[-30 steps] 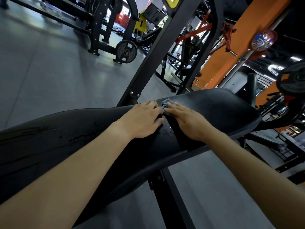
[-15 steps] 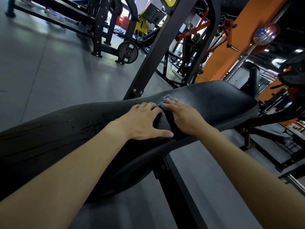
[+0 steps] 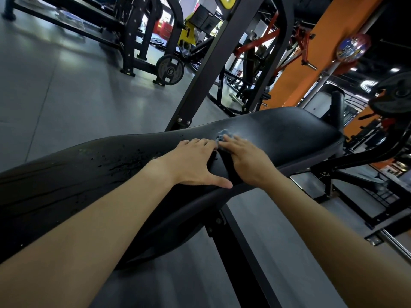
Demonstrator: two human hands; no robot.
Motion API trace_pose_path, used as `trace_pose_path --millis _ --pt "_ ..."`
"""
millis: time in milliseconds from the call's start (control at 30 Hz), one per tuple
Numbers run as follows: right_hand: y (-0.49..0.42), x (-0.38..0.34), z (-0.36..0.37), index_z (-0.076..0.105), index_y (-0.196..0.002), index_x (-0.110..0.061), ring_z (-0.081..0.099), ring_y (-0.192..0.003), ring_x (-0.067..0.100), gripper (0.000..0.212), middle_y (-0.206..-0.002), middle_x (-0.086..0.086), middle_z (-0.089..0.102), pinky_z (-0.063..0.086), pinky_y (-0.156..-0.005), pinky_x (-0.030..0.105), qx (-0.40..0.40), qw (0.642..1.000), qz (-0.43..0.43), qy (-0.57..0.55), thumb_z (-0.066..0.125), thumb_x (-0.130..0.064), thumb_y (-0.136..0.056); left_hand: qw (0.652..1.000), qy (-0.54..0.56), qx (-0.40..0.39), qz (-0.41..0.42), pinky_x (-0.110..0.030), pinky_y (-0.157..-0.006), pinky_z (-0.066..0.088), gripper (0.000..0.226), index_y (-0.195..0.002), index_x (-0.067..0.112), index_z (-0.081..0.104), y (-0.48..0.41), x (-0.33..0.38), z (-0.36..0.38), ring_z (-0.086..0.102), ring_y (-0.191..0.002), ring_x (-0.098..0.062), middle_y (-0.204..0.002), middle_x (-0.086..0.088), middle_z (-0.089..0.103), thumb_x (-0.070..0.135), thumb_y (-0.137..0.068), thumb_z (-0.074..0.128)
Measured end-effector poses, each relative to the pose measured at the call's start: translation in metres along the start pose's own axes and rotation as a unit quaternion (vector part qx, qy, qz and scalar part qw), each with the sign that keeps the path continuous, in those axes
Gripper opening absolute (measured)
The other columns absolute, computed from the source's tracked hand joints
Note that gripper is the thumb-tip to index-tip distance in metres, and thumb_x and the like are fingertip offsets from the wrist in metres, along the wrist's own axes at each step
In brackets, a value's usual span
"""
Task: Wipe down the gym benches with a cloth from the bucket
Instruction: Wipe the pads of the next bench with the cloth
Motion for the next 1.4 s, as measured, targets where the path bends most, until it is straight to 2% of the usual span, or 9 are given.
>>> trace_pose_path --millis 167,400,600,700,933,1133,1267,1333,1400 --pt "0.008 0.015 -0.004 0.038 -0.154 -0.037 0.014 -0.154 0.009 0.054 -0.166 -0.013 0.023 0.006 -0.126 0.033 -0.028 0.998 -0.048 0.025 0.031 -0.012 -0.106 1.0 0.014 0.02 -0.002 -0.047 -0.118 0.034 0.11 -0.141 0.021 0.042 0.001 0.0 0.0 0.047 -0.135 -0.021 -0.143 0.001 0.051 0.099 -0.064 0.053" --pt "-0.012 0.052 -0.008 0.039 -0.154 -0.025 0.02 -0.153 0.022 0.053 -0.166 -0.001 0.026 0.014 -0.126 0.042 0.056 0.993 0.104 0.032 0.033 -0.011 -0.103 1.0 0.019 0.017 -0.01 -0.046 -0.119 0.034 0.111 -0.146 0.019 0.043 0.004 0.001 0.002 0.044 -0.139 -0.02 -0.149 0.002 0.047 0.097 -0.067 0.053" --pt "0.031 0.002 0.01 0.042 -0.152 -0.025 0.017 -0.154 0.012 0.05 -0.165 -0.007 0.027 0.007 -0.125 0.03 0.052 0.999 -0.011 -0.003 0.036 -0.01 -0.105 1.0 0.006 0.016 -0.014 -0.046 -0.124 0.027 0.115 -0.154 0.019 0.036 0.004 0.002 0.005 0.033 -0.149 -0.022 -0.162 -0.002 0.035 0.097 -0.07 0.049" --pt "0.039 0.014 0.003 0.043 -0.152 -0.026 0.02 -0.153 0.011 0.049 -0.164 -0.007 0.028 0.009 -0.127 0.034 0.039 0.999 -0.037 0.003 0.034 -0.012 -0.106 1.0 0.003 0.02 -0.022 -0.048 -0.124 0.026 0.115 -0.156 0.019 0.035 0.008 0.004 0.006 0.031 -0.151 -0.023 -0.163 -0.003 0.032 0.097 -0.072 0.047" --pt "0.025 0.049 -0.004 0.048 -0.148 -0.016 0.029 -0.15 0.027 0.054 -0.162 0.007 0.035 0.015 -0.125 0.041 0.124 0.985 0.115 0.017 0.033 -0.008 -0.097 0.996 -0.043 0.072 -0.043 -0.048 -0.114 0.039 0.101 -0.146 0.018 0.047 0.027 0.015 0.007 0.047 -0.135 -0.025 -0.146 -0.002 0.047 0.093 -0.079 0.04" --pt "0.056 -0.015 0.022 0.045 -0.151 -0.017 0.017 -0.155 0.022 0.054 -0.165 0.005 0.029 0.003 -0.126 0.035 0.125 0.991 0.024 -0.03 0.039 -0.006 -0.098 0.983 -0.14 0.114 -0.033 -0.046 -0.103 0.048 0.074 -0.137 0.015 0.055 0.045 0.037 0.01 0.053 -0.126 -0.027 -0.135 -0.008 0.056 0.074 -0.094 0.041" --pt "0.081 -0.026 0.035 0.047 -0.149 -0.017 0.02 -0.154 0.024 0.053 -0.163 0.006 0.032 0.011 -0.127 0.043 0.119 0.989 -0.086 -0.032 0.046 -0.008 -0.097 0.978 -0.167 0.126 -0.021 -0.046 -0.098 0.05 0.059 -0.131 0.018 0.058 0.063 0.041 0.007 0.055 -0.119 -0.026 -0.129 -0.006 0.057 0.064 -0.097 0.046" --pt "0.084 -0.01 0.033 0.046 -0.15 -0.018 0.02 -0.154 0.022 0.053 -0.163 0.005 0.032 0.01 -0.127 0.041 0.144 0.987 -0.067 -0.026 0.044 -0.007 -0.098 0.976 -0.179 0.12 -0.024 -0.045 -0.097 0.05 0.056 -0.129 0.018 0.06 0.073 0.04 0.007 0.056 -0.116 -0.025 -0.128 -0.004 0.057 0.062 -0.098 0.046" --pt "0.088 0.011 0.03 0.047 -0.148 -0.019 0.019 -0.154 0.022 0.05 -0.163 0.004 0.033 0.007 -0.127 0.04 0.191 0.981 0.004 -0.043 0.039 -0.007 -0.101 0.978 -0.18 0.102 -0.024 -0.044 -0.097 0.049 0.055 -0.133 0.017 0.058 0.082 0.038 0.009 0.055 -0.117 -0.025 -0.13 -0.003 0.056 0.06 -0.1 0.044"
Point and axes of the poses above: each hand's wrist, its own y-axis away from the middle knuckle, its own z-axis out of the palm, x = y × z, the point moved 3 cm from there along -y, towards the middle knuckle
